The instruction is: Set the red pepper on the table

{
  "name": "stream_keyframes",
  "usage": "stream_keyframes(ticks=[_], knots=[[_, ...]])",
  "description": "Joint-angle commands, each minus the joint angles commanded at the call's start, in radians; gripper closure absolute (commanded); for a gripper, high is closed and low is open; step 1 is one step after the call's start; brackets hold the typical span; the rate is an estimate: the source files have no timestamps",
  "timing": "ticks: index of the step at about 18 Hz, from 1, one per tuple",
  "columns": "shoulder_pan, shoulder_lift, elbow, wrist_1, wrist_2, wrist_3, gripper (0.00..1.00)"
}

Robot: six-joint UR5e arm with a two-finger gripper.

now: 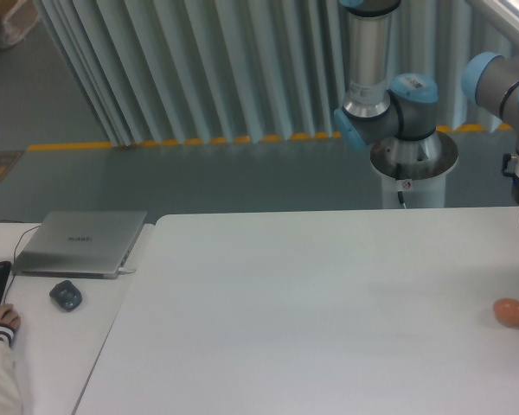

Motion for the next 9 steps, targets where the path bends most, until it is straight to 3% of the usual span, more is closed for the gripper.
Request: stream_keyframes(ticks=[9], knots=[[0.044, 0.02, -0.032, 0.009, 0.008, -0.014, 0.0]])
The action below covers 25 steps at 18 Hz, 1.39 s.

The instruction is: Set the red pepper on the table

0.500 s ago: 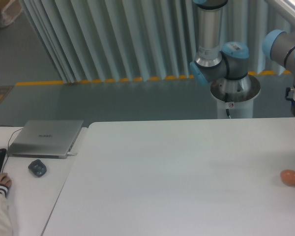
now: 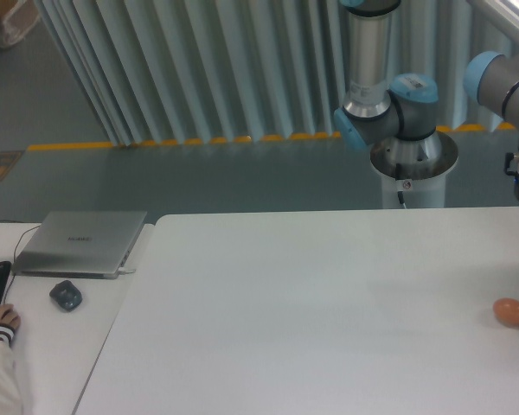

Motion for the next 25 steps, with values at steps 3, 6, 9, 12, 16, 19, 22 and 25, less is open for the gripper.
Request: stream_keyframes(ticks=[3, 6, 9, 12, 16, 19, 22, 25], knots=[[0.015, 0.018, -0.018, 0.002, 0.002, -0.031, 0.0], [0.02, 0.023, -0.028, 0.006, 0.0, -0.133, 0.0], [0.025, 0.035, -0.023, 0.003, 0.021, -0.181, 0.0], [0.035, 0.038, -0.028, 0.003, 0.017, -0.218, 0.0], [0.04, 0.038, -0.037, 0.009, 0.012, -0.224, 0.0], [0.069, 0.037, -0.043, 0.009, 0.014, -0.221, 0.0], [0.104, 0.037, -0.026, 0.008, 0.015, -0.21, 0.0], [0.126, 0.031, -0.008, 0.006, 0.02, -0.212, 0.0]])
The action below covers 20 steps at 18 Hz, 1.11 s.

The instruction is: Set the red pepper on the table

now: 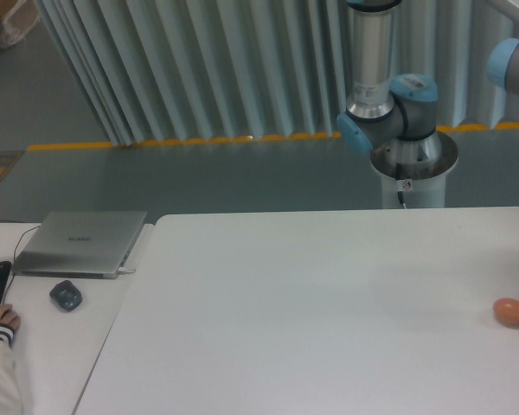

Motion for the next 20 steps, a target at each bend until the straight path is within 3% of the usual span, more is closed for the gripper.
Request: stream_keyframes(ticks=[6, 12, 20], knots=[[0.083, -0.06, 0.043, 0.006, 0.043, 0.074, 0.0], [0.201, -0.144, 0.055, 0.098, 0.04, 0.092, 0.0], [0.268, -0.247, 0.132, 0.106, -0.021, 0.077, 0.0]])
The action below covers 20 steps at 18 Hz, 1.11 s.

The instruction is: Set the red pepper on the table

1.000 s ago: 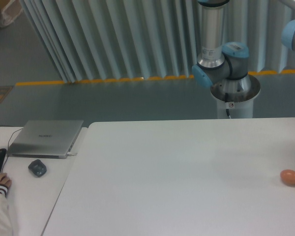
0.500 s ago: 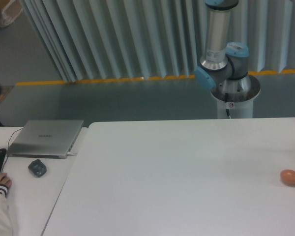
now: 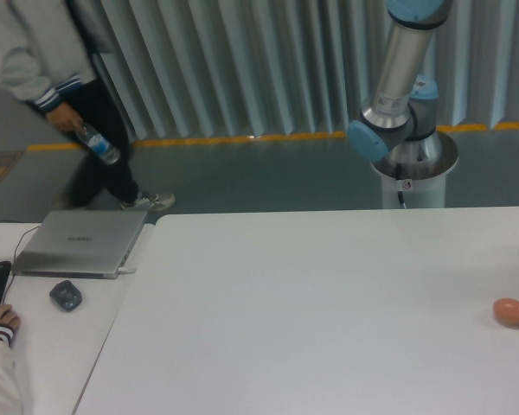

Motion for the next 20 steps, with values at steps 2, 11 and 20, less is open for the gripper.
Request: stream_keyframes(ticks=[2, 11, 20], knots=[[0.003, -0.025, 0.022, 0.014, -0.015, -0.005, 0.0], [0.061, -0.094, 0.077, 0.037, -0.187, -0.064, 0.0], [0.048, -0.112, 0.065, 0.06, -0.187, -0.103, 0.0]])
